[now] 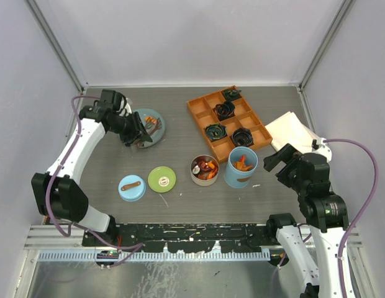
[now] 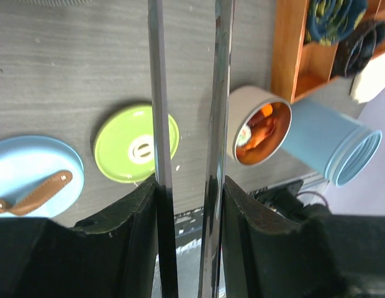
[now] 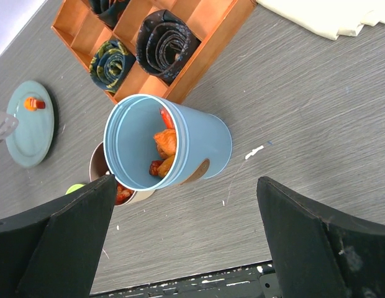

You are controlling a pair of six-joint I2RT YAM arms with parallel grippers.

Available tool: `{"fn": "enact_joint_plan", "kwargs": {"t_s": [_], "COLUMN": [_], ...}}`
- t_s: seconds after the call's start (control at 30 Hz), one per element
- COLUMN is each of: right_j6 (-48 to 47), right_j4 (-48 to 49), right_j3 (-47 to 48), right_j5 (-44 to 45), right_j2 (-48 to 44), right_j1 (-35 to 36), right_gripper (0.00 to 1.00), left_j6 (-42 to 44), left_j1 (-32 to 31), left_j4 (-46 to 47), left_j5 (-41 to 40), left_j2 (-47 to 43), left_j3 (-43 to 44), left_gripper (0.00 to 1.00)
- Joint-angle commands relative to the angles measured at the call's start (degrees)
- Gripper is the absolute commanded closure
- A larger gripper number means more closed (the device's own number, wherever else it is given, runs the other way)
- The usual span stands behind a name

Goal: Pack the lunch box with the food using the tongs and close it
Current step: Pick up the fake food from the plate.

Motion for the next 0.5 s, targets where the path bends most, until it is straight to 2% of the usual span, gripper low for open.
{"fn": "enact_joint_plan", "kwargs": {"t_s": [0.0,0.47], "right_j6": [-0.6,-1.3], "right_j4": [1.7,2.5], "right_j3": [2.3,1.4], "right_j5": [1.3,2.0], "right_j2": [1.3,2.2], "right_j1": [-0.2,-0.2], "right_gripper": [0.00,0.00], "left_j6": [-4.1,-11.8], "left_j1": [2.6,4.1], "left_j4": [9.0,17.5], "left_j5": [2.6,2.7], "left_j2": [2.6,9.4], "left_j3": [1.9,0.1], "left_gripper": [0.61,0.61]}}
